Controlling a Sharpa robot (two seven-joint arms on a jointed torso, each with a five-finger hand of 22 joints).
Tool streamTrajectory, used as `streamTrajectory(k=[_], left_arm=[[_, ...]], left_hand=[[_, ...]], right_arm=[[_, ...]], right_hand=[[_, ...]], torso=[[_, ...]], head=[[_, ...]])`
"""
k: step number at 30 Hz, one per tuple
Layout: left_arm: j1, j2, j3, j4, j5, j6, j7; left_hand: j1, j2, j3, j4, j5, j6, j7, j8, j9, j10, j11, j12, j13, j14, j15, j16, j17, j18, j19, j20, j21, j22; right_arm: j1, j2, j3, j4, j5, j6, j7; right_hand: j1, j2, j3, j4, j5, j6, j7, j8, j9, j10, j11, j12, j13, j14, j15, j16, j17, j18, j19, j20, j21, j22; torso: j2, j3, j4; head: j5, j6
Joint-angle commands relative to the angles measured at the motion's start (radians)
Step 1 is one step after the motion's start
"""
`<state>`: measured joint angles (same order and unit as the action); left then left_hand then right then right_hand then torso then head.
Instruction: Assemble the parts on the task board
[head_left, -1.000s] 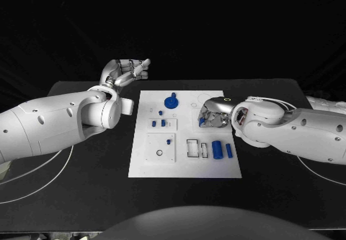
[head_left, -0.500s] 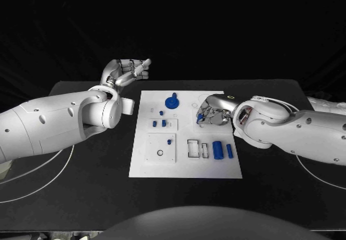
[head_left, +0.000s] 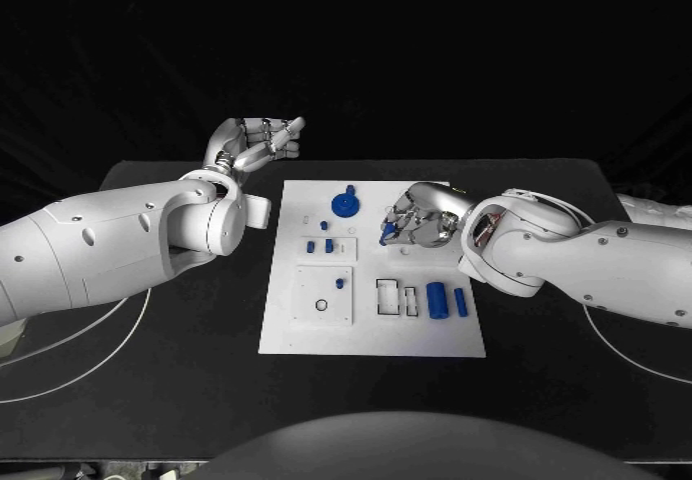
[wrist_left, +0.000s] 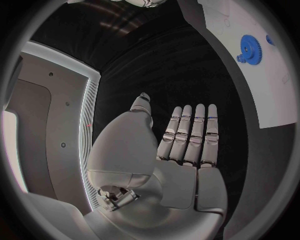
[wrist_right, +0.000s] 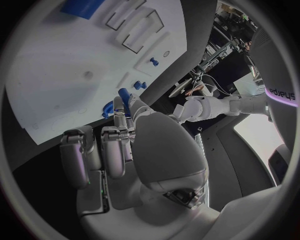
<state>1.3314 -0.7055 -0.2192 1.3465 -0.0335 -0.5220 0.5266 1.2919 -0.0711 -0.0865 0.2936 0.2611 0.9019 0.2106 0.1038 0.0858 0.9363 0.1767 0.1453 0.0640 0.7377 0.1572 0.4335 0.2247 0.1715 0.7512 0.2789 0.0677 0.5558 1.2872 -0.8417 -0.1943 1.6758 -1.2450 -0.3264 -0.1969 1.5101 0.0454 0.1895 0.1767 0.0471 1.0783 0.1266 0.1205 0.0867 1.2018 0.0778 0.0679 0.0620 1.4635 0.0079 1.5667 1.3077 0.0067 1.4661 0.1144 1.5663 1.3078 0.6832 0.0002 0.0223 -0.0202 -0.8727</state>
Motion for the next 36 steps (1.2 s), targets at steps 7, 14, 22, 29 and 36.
streamTrajectory(k=[7,14,22,29,36], left_arm=[[0.001,0.008,0.001,-0.01,0.001,0.011,0.005],[0.0,0.016,0.001,-0.016,0.001,0.013,0.005],[0.0,0.015,0.001,-0.015,0.001,0.014,0.006],[0.0,0.012,0.001,-0.011,0.001,0.013,0.007],[0.0,0.011,0.001,-0.008,0.001,0.013,0.007]], left_hand=[[0.001,0.009,0.005,0.001,-0.003,-0.006,0.003,0.003,0.001,-0.006,-0.001,0.003,0.0,-0.006,0.003,0.004,-0.001,0.011,0.007,0.002,-0.002,-0.001],[0.002,0.011,0.006,0.001,-0.002,-0.007,0.003,0.004,0.001,-0.007,-0.001,0.004,0.0,-0.007,0.003,0.006,-0.003,0.01,0.006,0.002,-0.002,-0.003],[0.002,0.011,0.006,0.001,-0.002,-0.007,0.003,0.004,0.001,-0.007,-0.001,0.004,0.0,-0.007,0.003,0.006,-0.003,0.01,0.006,0.002,-0.002,-0.003],[0.002,0.011,0.006,0.001,-0.002,-0.007,0.003,0.004,0.001,-0.007,-0.001,0.004,0.0,-0.007,0.003,0.006,-0.003,0.01,0.006,0.002,-0.002,-0.003],[0.002,0.011,0.006,0.001,-0.002,-0.007,0.003,0.004,0.001,-0.007,-0.001,0.004,0.0,-0.007,0.003,0.006,-0.003,0.01,0.006,0.002,-0.002,-0.003]], right_arm=[[0.0,0.062,0.0,0.011,0.067,0.026,0.06],[-0.011,0.118,0.001,0.015,0.009,0.05,0.089],[-0.027,0.165,0.001,0.009,-0.069,0.073,0.106],[-0.038,0.195,0.001,0.006,-0.108,0.123,0.093],[-0.054,0.215,0.001,-0.004,-0.156,0.161,0.073]], right_hand=[[0.006,-0.002,0.008,-0.001,0.003,0.019,0.001,0.001,0.009,0.0,0.005,-0.006,-0.002,0.107,0.009,0.004,0.263,-0.007,0.105,0.006,0.004,0.263],[0.007,-0.003,0.009,-0.002,0.003,0.019,0.002,0.0,0.009,-0.001,0.007,-0.006,-0.002,0.107,0.011,0.004,0.263,-0.007,0.105,0.008,0.004,0.263],[0.007,-0.005,0.009,-0.001,0.003,0.019,0.003,0.0,0.009,-0.002,0.008,-0.007,-0.002,0.107,0.011,0.004,0.263,-0.007,0.105,0.009,0.004,0.263],[0.008,-0.006,0.009,-0.002,0.003,0.019,0.003,-0.002,0.009,-0.004,0.008,-0.007,-0.002,0.107,0.012,0.004,0.263,-0.007,0.105,0.01,0.004,0.263],[0.011,-0.007,0.012,-0.003,0.003,0.017,0.004,-0.004,0.008,-0.008,0.009,-0.008,-0.002,0.107,0.014,0.004,0.263,-0.007,0.105,0.012,0.004,0.263]], torso=[[-0.001,0.0008,0.0],[-0.002,-0.0011,0.0004],[-0.001,-0.0001,0.0015],[0.0,-0.0003,0.0002],[0.001,-0.0004,-0.0014]], head=[[0.037,0.0],[0.074,0.0],[0.078,0.0],[0.079,0.0],[0.077,0.0]])
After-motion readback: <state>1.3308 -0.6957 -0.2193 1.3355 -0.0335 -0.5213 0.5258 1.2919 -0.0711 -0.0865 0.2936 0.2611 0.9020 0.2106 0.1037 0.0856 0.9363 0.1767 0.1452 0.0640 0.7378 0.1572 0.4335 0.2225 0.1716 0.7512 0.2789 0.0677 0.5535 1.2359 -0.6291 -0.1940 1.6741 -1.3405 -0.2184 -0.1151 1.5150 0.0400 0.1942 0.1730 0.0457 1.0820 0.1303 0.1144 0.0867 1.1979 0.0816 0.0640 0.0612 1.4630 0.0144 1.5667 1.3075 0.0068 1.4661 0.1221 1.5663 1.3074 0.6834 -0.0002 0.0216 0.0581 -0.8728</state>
